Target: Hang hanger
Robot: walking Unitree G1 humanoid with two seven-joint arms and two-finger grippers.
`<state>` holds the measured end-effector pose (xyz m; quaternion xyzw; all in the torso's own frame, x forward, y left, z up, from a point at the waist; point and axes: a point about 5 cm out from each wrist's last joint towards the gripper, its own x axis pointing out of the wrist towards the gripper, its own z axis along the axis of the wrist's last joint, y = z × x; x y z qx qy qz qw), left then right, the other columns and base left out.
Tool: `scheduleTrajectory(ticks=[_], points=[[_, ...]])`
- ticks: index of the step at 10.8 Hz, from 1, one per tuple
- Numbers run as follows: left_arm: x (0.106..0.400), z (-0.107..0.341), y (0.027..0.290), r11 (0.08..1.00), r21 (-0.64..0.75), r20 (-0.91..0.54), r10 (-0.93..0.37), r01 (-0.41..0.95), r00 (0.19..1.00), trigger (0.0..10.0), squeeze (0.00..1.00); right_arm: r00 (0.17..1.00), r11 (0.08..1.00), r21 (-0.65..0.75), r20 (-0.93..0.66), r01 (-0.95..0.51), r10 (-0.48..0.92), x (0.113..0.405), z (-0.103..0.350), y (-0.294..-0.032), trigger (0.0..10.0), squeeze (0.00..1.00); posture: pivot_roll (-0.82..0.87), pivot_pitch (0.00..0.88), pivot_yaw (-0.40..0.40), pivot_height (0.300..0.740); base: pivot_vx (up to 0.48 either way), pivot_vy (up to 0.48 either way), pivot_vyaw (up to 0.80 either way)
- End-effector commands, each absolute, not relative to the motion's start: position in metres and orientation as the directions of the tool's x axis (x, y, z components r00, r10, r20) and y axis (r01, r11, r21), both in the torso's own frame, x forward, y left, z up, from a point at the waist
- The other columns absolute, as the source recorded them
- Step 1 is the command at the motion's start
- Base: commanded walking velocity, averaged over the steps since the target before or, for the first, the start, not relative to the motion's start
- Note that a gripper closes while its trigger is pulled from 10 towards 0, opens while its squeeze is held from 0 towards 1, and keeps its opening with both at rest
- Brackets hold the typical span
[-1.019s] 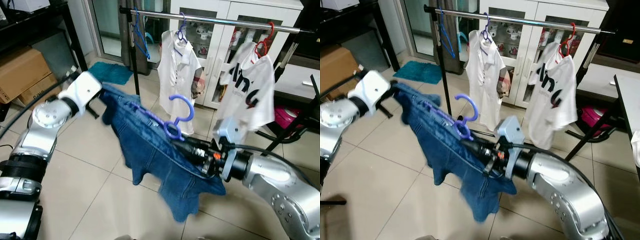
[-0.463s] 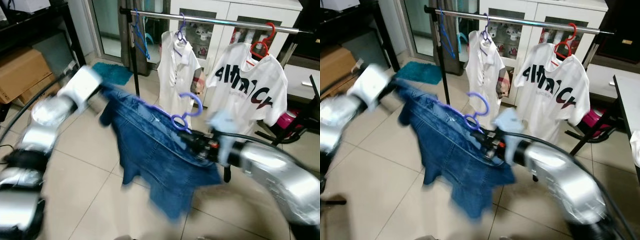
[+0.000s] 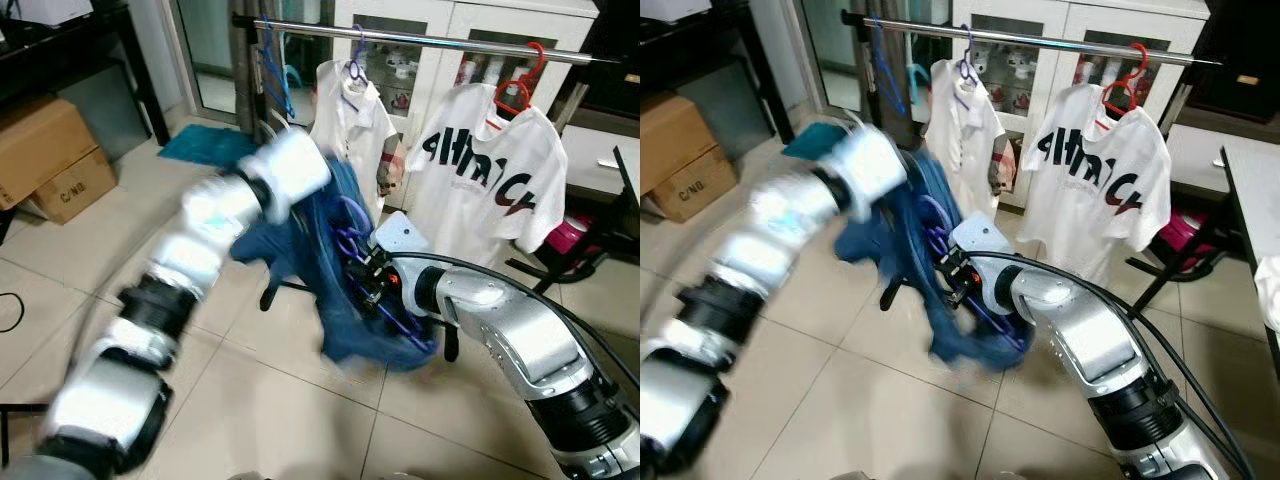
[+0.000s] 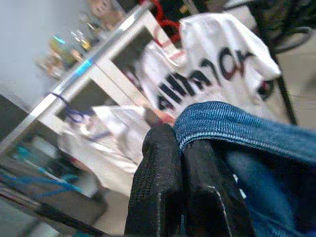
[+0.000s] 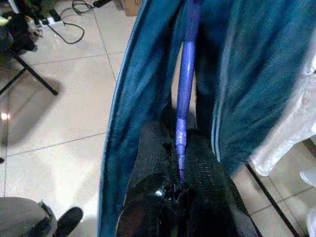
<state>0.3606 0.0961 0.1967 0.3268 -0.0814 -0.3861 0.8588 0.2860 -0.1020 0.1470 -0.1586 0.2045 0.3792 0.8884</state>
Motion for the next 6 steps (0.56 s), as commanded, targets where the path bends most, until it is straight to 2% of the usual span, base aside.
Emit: scheduleTrajectory(ticks=[1,2,3,6], points=[[0.358,0.200,0.091,0.456,0.639,-0.117,-0.738,0.620,0.664,0.0,0.00,0.633,0.655,-0.145,-0.473,-0.742,0.613,0.289,0.154,-0.099,0.0,0.00,-0.12,0.000,0.027,0.740,0.000,0.000,0.00],[0.348,0.191,0.080,0.416,0.622,-0.146,-0.770,0.663,0.621,0.0,0.00,0.589,0.635,-0.131,-0.550,-0.762,0.593,0.285,0.145,-0.106,0.0,0.00,-0.13,0.000,0.030,0.740,0.000,0.000,0.00],[0.346,0.187,0.080,0.407,0.633,-0.162,-0.762,0.658,0.627,0.0,0.00,0.567,0.622,-0.131,-0.586,-0.772,0.580,0.283,0.140,-0.110,0.0,0.00,-0.13,0.000,0.031,0.740,0.000,0.000,0.00],[0.355,0.179,0.123,0.437,0.694,-0.229,-0.620,0.572,0.751,0.0,0.00,0.486,0.542,-0.138,-0.657,-0.829,0.576,0.276,0.142,-0.138,0.0,0.00,-0.13,0.000,0.040,0.740,0.000,0.000,0.00]])
